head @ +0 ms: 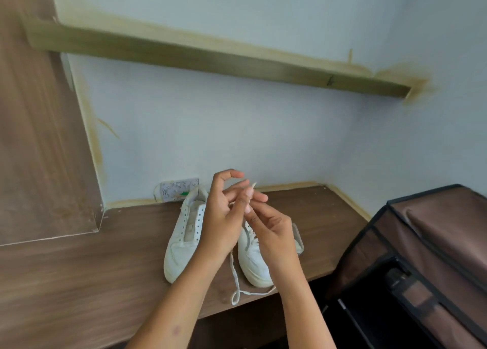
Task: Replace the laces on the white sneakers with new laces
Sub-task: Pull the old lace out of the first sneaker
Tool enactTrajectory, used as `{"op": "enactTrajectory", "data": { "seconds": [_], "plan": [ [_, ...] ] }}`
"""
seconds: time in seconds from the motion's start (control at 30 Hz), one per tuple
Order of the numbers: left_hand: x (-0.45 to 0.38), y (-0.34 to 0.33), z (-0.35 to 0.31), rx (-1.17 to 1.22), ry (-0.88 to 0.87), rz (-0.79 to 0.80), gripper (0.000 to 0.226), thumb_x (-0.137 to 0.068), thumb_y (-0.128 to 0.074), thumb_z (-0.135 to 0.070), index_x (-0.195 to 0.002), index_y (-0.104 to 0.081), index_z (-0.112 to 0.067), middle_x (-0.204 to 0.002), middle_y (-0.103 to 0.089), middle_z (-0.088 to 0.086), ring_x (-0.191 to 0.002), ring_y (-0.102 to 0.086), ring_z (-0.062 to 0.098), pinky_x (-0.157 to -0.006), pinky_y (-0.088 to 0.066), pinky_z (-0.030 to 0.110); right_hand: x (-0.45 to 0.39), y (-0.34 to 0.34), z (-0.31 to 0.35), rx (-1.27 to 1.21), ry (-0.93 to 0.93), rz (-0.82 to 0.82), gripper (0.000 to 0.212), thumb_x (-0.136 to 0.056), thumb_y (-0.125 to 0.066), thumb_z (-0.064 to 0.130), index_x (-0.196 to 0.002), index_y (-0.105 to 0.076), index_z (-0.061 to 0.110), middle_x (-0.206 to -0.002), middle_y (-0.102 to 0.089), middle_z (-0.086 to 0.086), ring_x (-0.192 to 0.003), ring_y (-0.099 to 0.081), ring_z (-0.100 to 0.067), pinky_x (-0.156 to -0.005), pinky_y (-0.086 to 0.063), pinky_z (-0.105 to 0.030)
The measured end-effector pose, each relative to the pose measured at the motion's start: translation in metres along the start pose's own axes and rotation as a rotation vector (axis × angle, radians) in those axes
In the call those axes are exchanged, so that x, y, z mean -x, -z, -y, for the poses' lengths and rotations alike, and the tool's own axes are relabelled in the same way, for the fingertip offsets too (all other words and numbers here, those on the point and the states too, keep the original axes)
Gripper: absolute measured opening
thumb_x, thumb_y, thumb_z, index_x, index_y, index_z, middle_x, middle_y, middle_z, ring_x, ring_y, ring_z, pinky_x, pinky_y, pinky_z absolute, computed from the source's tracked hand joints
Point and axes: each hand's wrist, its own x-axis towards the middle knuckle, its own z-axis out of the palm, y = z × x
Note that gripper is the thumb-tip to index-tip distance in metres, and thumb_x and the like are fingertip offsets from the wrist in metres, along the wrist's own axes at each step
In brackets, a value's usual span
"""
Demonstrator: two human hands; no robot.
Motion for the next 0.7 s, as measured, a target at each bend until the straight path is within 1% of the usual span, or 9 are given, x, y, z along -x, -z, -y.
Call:
{"op": "enactTrajectory", "data": {
  "seconds": [0.07, 0.17, 0.27, 0.33, 0.4, 0.47, 0.53, 0.63, 0.7],
  "plan": [
    [-0.006, -0.001, -0.022, -0.007, -0.008, 0.011, 0.021, -0.093, -0.059, -0.024, -0.112, -0.05, -0.025, -0.086, -0.075, 0.01, -0.088, -0.065, 0.036, -0.079, -0.054, 0.042, -0.001, -0.002, 0.017, 0.028, -0.012, 0.068, 0.02, -0.1, -0.054, 0.014, -0.105, -0.073, 0.014, -0.097, -0.073, -0.012, -0.094, -0.067, -0.031, -0.085, -0.051, -0.039],
    [-0.017, -0.003, -0.052, -0.016, 0.01, 0.035, 0.021, -0.1, -0.055, -0.022, -0.12, -0.049, -0.022, -0.098, -0.074, 0.006, -0.056, -0.051, 0.025, -0.046, -0.041, 0.024, -0.004, -0.006, 0.038, 0.09, -0.016, 0.062, 0.023, -0.102, -0.049, 0.013, -0.093, -0.068, 0.004, -0.08, -0.067, -0.005, -0.081, -0.062, -0.015, -0.08, -0.047, -0.03],
    [-0.02, -0.002, -0.064, -0.059, 0.135, 0.098, 0.03, -0.103, -0.04, -0.035, -0.126, -0.053, -0.022, -0.106, -0.066, 0.005, -0.075, -0.063, 0.007, -0.063, -0.049, 0.018, -0.012, -0.008, 0.06, 0.129, 0.015, -0.015, 0.021, -0.103, -0.05, 0.016, -0.098, -0.068, 0.008, -0.08, -0.066, -0.008, -0.08, -0.059, -0.026, -0.08, -0.047, -0.045],
    [-0.017, 0.002, -0.063, -0.116, 0.268, 0.22, 0.042, -0.102, -0.029, -0.047, -0.122, -0.059, -0.025, -0.112, -0.067, 0.008, -0.096, -0.066, 0.01, -0.089, -0.047, 0.021, -0.018, -0.008, 0.078, 0.154, 0.037, -0.05, 0.021, -0.103, -0.049, 0.016, -0.1, -0.068, 0.009, -0.079, -0.067, -0.003, -0.079, -0.063, -0.025, -0.079, -0.051, -0.045],
    [-0.012, 0.009, -0.061, -0.152, 0.353, 0.415, 0.053, -0.102, -0.024, -0.055, -0.123, -0.061, -0.024, -0.105, -0.071, 0.013, -0.1, -0.07, 0.019, -0.104, -0.043, 0.035, -0.023, -0.006, 0.097, 0.167, 0.05, -0.069, 0.021, -0.103, -0.048, 0.016, -0.101, -0.068, 0.01, -0.079, -0.065, -0.002, -0.081, -0.067, -0.018, -0.078, -0.055, -0.045],
    [-0.008, 0.014, -0.064, -0.139, 0.385, 0.511, 0.053, -0.102, -0.031, -0.053, -0.115, -0.067, -0.016, -0.079, -0.066, 0.011, -0.085, -0.07, 0.023, -0.104, -0.044, 0.039, -0.023, -0.002, 0.111, 0.152, 0.069, -0.09, 0.022, -0.104, -0.046, 0.015, -0.101, -0.066, 0.008, -0.077, -0.062, -0.002, -0.078, -0.065, -0.013, -0.07, -0.057, -0.036],
    [-0.007, 0.018, -0.072, -0.164, 0.378, 0.496, 0.048, -0.099, -0.038, -0.049, -0.101, -0.069, -0.012, -0.059, -0.045, -0.003, -0.068, -0.061, 0.016, -0.093, -0.047, 0.031, -0.022, 0.005, 0.117, 0.101, 0.095, -0.135, 0.021, -0.104, -0.045, 0.013, -0.1, -0.064, 0.006, -0.074, -0.058, -0.003, -0.073, -0.065, -0.011, -0.071, -0.055, -0.025],
    [-0.01, 0.026, -0.083, -0.236, 0.371, 0.463, 0.039, -0.097, -0.043, -0.046, -0.087, -0.063, -0.014, -0.055, -0.035, -0.012, -0.058, -0.049, 0.009, -0.081, -0.046, 0.022, -0.017, 0.016, 0.115, -0.003, 0.078, -0.247, 0.02, -0.104, -0.044, 0.012, -0.098, -0.062, 0.008, -0.071, -0.056, 0.001, -0.07, -0.066, -0.014, -0.084, -0.052, -0.03],
    [-0.013, 0.034, -0.087, -0.241, 0.387, 0.448, 0.037, -0.1, -0.044, -0.043, -0.083, -0.059, -0.014, -0.055, -0.034, -0.012, -0.056, -0.046, 0.008, -0.09, -0.047, 0.031, -0.013, 0.023, 0.109, -0.087, 0.026, -0.335, 0.021, -0.105, -0.042, 0.011, -0.097, -0.061, 0.008, -0.068, -0.055, 0.003, -0.069, -0.066, -0.015, -0.084, -0.053, -0.029]
  ]
}}
